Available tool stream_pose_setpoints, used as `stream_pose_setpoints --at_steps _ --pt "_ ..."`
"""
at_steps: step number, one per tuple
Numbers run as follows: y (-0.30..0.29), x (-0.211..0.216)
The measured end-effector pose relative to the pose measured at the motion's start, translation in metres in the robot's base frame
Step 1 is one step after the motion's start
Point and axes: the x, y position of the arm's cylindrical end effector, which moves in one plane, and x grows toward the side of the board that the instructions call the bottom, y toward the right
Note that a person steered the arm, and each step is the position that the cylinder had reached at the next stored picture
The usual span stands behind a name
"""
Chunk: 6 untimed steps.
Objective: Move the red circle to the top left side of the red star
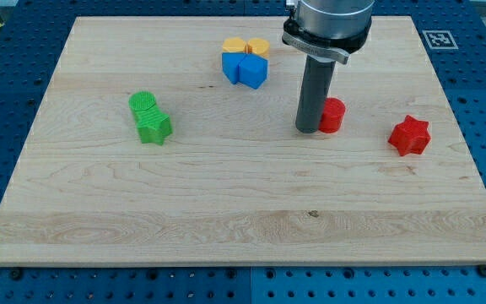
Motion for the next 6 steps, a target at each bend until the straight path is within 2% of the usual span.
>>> stream_pose_setpoints --at_steps 3,5,6 --pt "0.041 -0.002" --pt "0.006 -0.015" --pt "0.011 -0.041"
